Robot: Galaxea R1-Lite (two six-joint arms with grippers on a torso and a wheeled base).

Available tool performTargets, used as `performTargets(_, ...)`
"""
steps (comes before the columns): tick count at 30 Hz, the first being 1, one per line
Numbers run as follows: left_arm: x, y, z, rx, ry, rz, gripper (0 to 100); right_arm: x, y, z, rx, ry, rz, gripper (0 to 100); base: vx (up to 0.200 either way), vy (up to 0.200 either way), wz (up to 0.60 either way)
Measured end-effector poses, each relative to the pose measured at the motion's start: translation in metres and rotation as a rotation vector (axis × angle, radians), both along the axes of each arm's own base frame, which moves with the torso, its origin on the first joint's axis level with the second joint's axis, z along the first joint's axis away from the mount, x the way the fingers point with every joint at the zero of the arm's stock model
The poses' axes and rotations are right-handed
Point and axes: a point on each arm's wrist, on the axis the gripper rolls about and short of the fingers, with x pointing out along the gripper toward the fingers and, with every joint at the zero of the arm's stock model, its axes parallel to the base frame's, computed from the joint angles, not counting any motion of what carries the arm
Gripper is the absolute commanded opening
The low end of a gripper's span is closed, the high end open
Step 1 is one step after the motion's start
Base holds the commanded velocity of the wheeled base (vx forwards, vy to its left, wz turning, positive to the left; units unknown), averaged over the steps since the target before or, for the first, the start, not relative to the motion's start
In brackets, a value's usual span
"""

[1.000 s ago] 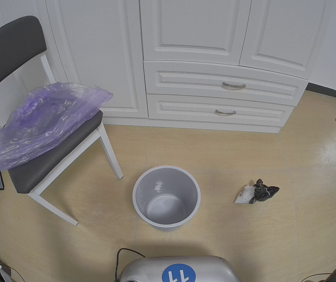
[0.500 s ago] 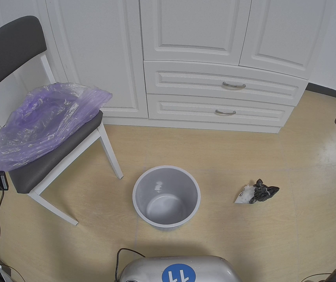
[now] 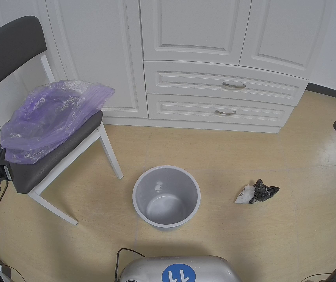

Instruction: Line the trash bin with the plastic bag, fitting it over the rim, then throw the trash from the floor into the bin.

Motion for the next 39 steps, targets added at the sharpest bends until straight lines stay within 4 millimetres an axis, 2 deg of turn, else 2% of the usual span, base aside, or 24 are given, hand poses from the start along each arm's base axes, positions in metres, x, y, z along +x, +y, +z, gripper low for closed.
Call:
performTargets(13,0.009,-0.037,0.034,-0.005,-0.162,-0.238,0,0.001,0.0,-0.007,-0.043,0.022,-0.005,100,0.0,0.0,0.0)
performTargets(20,0.009,-0.072,0.047,-0.031,-0.228,-0.415,0,0.001,0.0,-0.012,-0.082,0.031,-0.009,100,0.0,0.0,0.0)
performTargets(27,0.003,-0.11,0.056,-0.144,-0.269,-0.609,0,0.002,0.0,-0.017,-0.103,0.046,-0.013,100,0.0,0.0,0.0)
performTargets(39,-0.019,-0.148,0.061,-0.203,-0.283,-0.788,0,-0.005,-0.001,-0.029,-0.222,0.051,-0.014,100,0.0,0.0,0.0)
